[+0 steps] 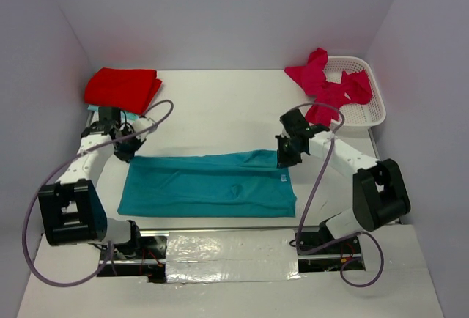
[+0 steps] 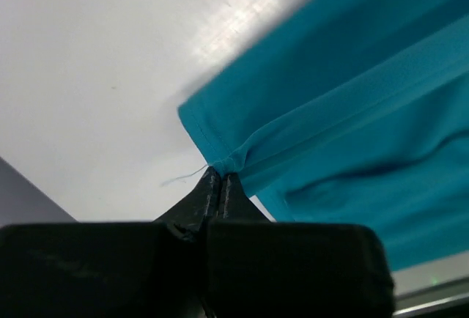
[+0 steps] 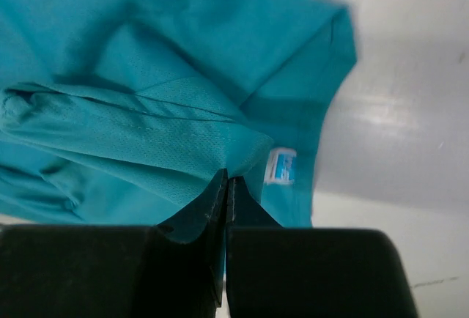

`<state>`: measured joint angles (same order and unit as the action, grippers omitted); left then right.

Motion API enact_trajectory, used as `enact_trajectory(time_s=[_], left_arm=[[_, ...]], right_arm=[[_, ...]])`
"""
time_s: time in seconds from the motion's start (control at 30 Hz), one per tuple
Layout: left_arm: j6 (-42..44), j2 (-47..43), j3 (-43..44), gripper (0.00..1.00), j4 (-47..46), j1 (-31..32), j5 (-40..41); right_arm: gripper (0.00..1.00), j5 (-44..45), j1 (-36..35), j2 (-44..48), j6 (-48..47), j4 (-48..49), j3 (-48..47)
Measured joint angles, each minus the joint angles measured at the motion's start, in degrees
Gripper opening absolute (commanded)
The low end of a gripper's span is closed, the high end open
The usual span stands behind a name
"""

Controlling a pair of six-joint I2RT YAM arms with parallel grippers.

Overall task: Fold and stack the t-shirts
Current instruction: Fold the other side of the tshirt into a rectangle

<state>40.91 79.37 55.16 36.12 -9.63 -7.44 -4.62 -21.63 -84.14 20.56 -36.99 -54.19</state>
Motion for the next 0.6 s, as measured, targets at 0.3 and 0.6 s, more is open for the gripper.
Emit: enact_trajectory(time_s=[0.3, 0.6], left_arm=[[8.79, -4.17, -8.57, 0.0, 2.54, 0.0, 0.31], [13.4, -4.07, -10.29, 0.96, 2.89, 0.42, 2.03]], right_arm=[[0.0, -3.34, -2.64, 9.11, 2.51, -0.39, 8.48], [0.65, -5.79, -4.9, 7.43, 4.66, 0.48, 10.97]])
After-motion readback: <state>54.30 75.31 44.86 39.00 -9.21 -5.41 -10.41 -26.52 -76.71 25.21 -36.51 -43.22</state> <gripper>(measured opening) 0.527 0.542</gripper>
